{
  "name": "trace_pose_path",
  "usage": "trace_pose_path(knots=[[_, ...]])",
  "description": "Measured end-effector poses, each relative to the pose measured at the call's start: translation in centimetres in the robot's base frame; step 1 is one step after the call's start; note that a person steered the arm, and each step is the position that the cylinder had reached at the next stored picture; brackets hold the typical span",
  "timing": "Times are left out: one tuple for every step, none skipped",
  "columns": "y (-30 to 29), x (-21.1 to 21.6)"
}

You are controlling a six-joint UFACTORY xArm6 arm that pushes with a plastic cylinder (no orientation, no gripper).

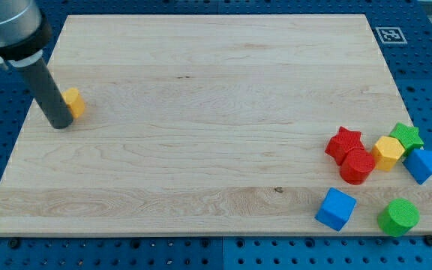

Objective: Push the yellow heart towards the left center of the board

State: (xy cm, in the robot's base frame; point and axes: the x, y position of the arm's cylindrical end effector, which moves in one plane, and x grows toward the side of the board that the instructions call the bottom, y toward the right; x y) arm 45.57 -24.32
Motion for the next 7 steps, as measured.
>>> trace_pose_path(knots=[[0.3,0.2],[4.1,2.1],[3.9,-0.1],[-0.6,-3.1],[-2.2,-3.0],[-1.3,-1.0],[-6.0,-1.4]])
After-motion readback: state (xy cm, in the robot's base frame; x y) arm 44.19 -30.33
